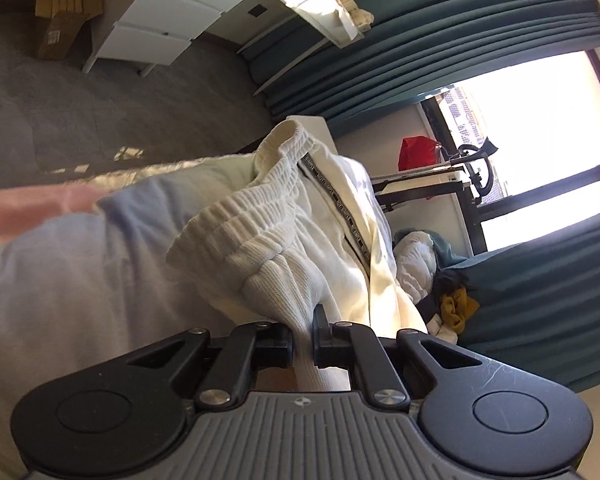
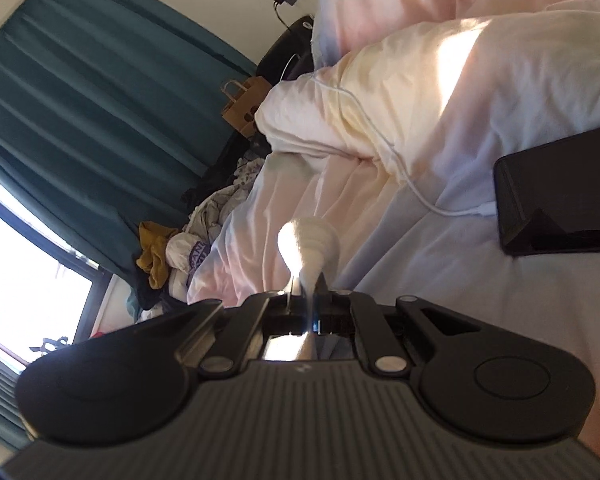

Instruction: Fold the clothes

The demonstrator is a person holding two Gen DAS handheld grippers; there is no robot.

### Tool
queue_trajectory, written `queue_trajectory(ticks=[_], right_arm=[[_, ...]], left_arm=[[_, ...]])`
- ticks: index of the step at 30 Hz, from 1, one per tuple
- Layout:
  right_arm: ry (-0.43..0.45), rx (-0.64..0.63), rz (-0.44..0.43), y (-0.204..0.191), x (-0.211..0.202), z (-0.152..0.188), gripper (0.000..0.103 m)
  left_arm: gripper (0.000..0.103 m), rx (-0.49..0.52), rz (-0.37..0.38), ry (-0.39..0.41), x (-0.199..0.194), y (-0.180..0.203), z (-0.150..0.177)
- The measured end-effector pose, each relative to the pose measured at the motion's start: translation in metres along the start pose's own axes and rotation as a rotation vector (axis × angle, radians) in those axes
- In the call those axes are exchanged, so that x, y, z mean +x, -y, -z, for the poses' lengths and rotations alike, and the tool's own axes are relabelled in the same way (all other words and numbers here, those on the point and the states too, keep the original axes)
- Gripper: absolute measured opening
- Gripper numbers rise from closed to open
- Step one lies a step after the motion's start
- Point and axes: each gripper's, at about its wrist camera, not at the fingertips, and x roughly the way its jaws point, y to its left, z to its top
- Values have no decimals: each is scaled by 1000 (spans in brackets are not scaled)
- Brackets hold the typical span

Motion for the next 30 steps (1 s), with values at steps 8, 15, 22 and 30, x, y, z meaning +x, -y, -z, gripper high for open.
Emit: queue_trajectory(ticks=[8, 15, 22, 30], right_arm=[[-196, 202, 263, 73, 18, 5, 6], [-213, 147, 242, 60, 10, 9, 9], [-161, -50, 272, 21, -2, 9, 27], [-67, -246, 192, -21, -30, 10, 63]], left_arm=[[10, -6, -93, -74, 9, -37, 11], [29, 154, -158, -76, -2, -19, 16], [70, 338, -228, 39, -44, 11, 44], [82, 584, -207, 155, -47, 81, 91]])
